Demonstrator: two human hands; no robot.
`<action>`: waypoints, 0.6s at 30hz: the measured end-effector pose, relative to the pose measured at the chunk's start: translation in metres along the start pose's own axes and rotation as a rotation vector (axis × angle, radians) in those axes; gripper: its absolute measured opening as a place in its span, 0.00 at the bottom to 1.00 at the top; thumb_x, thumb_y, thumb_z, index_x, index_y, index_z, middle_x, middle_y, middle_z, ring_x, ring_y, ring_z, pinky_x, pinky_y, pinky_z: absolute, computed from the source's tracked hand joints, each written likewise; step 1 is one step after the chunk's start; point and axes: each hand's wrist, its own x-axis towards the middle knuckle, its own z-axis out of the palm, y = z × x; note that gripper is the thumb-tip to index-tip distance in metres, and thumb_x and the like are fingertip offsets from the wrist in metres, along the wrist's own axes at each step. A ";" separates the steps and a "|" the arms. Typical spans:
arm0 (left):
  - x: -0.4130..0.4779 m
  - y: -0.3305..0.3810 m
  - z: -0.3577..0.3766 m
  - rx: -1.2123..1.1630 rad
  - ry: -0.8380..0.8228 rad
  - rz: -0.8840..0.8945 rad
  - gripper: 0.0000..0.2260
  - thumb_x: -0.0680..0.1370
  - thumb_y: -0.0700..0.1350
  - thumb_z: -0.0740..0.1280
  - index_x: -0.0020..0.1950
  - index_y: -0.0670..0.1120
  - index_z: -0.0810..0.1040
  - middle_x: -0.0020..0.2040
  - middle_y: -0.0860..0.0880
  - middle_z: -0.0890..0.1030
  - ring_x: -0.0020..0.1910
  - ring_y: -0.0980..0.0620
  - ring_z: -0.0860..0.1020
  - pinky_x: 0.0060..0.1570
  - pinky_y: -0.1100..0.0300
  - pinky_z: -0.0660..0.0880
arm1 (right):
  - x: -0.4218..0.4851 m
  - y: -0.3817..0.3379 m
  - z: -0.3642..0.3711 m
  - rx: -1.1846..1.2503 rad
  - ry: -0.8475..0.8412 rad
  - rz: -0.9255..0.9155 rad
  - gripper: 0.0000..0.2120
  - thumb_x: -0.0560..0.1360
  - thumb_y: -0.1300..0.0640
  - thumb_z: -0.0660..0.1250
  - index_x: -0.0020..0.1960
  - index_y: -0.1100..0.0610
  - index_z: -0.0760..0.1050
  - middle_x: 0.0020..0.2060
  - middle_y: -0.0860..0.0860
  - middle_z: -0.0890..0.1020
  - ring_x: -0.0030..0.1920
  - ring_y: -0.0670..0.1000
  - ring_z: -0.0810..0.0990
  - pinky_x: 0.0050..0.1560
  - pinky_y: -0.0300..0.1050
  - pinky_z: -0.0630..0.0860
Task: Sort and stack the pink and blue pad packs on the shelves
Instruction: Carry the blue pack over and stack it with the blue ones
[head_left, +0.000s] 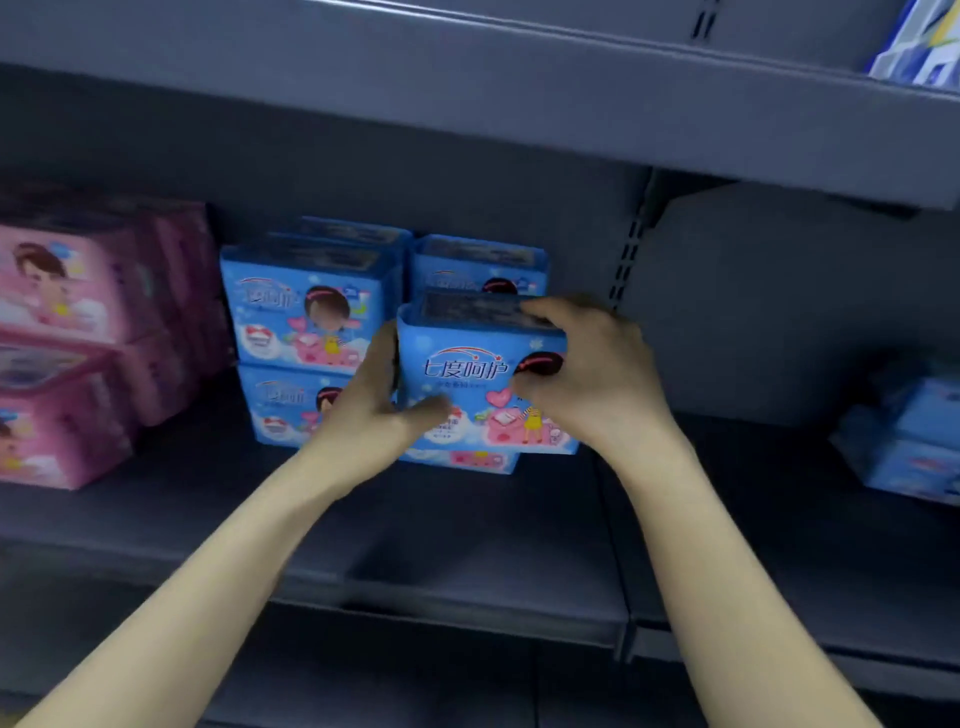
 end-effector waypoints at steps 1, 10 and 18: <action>0.006 0.000 0.000 0.053 -0.044 0.008 0.24 0.71 0.41 0.68 0.60 0.59 0.65 0.51 0.64 0.78 0.54 0.63 0.76 0.58 0.54 0.74 | 0.002 0.003 -0.001 -0.013 0.021 0.010 0.26 0.68 0.61 0.68 0.65 0.50 0.72 0.61 0.48 0.75 0.61 0.52 0.73 0.57 0.44 0.72; 0.049 -0.005 -0.007 0.277 -0.084 0.093 0.28 0.75 0.34 0.65 0.72 0.46 0.60 0.58 0.53 0.75 0.60 0.52 0.75 0.57 0.58 0.71 | 0.029 0.013 0.022 -0.006 0.126 0.040 0.26 0.66 0.63 0.69 0.64 0.54 0.74 0.58 0.51 0.76 0.58 0.54 0.75 0.56 0.48 0.74; 0.057 -0.012 -0.015 0.673 0.181 0.286 0.33 0.72 0.32 0.68 0.74 0.37 0.56 0.50 0.35 0.79 0.46 0.38 0.78 0.39 0.61 0.66 | 0.050 0.016 0.052 -0.023 0.120 0.049 0.26 0.68 0.63 0.69 0.65 0.55 0.73 0.63 0.53 0.73 0.64 0.59 0.70 0.60 0.53 0.72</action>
